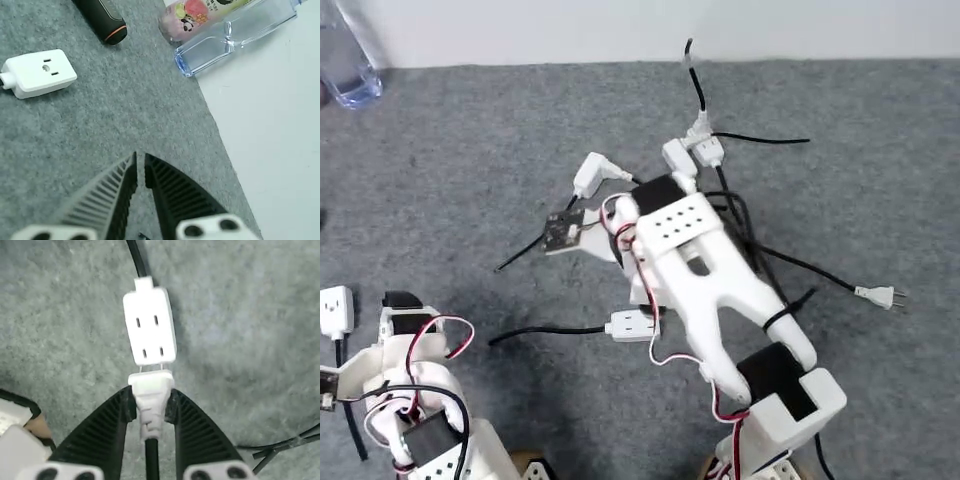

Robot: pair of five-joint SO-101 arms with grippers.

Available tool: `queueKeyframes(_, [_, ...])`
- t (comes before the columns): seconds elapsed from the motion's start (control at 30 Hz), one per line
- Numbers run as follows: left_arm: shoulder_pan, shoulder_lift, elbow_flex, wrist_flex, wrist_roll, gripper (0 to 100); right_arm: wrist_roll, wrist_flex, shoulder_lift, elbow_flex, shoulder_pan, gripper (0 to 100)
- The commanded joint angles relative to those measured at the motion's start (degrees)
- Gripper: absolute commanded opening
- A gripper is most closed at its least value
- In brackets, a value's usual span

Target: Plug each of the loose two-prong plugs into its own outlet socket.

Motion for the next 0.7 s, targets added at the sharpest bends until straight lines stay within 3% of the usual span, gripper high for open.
queueKeyframes(0.0, [-0.4, -0.4, -0.7, 0.3, -0.6, 3, -1.6, -2.6, -0.9, 1.2, -1.4, 0.8])
queueKeyframes(0.67, [-0.4, -0.4, -0.7, 0.3, -0.6, 3, -1.1, -5.1, -0.4, 4.8, -0.9, 0.8])
